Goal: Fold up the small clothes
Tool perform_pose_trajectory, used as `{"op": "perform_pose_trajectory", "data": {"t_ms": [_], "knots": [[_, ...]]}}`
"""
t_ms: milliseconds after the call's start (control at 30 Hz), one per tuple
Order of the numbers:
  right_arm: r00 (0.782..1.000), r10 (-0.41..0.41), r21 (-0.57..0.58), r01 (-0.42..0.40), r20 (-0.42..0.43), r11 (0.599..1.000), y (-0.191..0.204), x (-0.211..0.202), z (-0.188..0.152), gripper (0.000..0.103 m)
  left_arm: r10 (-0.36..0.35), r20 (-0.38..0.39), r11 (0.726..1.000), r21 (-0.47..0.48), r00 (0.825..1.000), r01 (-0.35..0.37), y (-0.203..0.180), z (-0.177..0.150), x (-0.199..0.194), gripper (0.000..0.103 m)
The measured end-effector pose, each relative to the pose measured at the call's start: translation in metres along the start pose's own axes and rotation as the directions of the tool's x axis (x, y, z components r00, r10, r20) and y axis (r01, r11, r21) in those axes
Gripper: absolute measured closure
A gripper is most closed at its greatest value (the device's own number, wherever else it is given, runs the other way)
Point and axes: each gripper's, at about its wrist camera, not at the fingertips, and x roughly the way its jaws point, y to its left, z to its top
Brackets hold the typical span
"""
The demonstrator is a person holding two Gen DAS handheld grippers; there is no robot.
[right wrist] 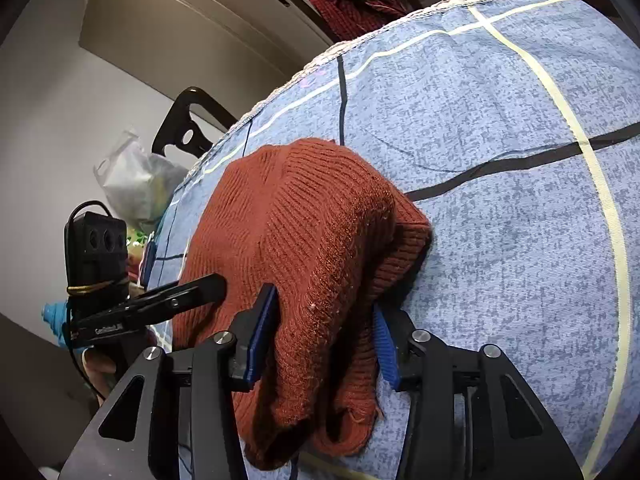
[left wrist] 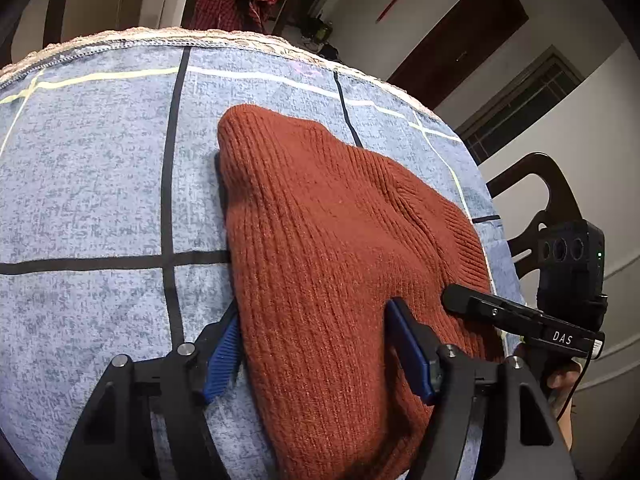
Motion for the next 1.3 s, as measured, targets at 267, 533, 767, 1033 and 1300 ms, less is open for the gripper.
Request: {"op": "perform_pose_trajectory", "data": {"t_ms": [267, 533, 767, 1033, 1300], "knots": [[0.999, -0.025, -0.013, 0.025, 0.022, 1.000, 0.010, 0.001, -0.001, 0.068, 0.003, 0.009, 1.000, -0.013, 1.000, -0.003, 0.003, 0.001, -0.004, 0.052], [0.998, -0.043, -0.033, 0.045, 0.054, 0.998, 0.026, -0.004, 0.000, 0.071, 0.018, 0.038, 1.000, -0.004, 0.999, -0.018, -0.001, 0.000, -0.015, 0.060], [0.996, -0.041, -0.061, 0.045, 0.077, 0.997, 0.046, -0.016, -0.002, 0.073, 0.000, 0.058, 1.000, -0.002, 0.998, 0.000, -0.004, 0.000, -0.035, 0.061], [0.996, -0.026, -0.090, 0.034, 0.087, 0.995, 0.075, -0.018, -0.008, 0.073, 0.000, 0.095, 1.000, 0.002, 0.995, 0.000, 0.008, -0.006, -0.071, 0.061], [0.997, 0.000, -0.130, 0.010, 0.079, 0.991, 0.111, -0.006, -0.016, 0.073, 0.016, 0.122, 1.000, -0.026, 0.992, -0.013, 0.036, -0.015, -0.106, 0.061]]}}
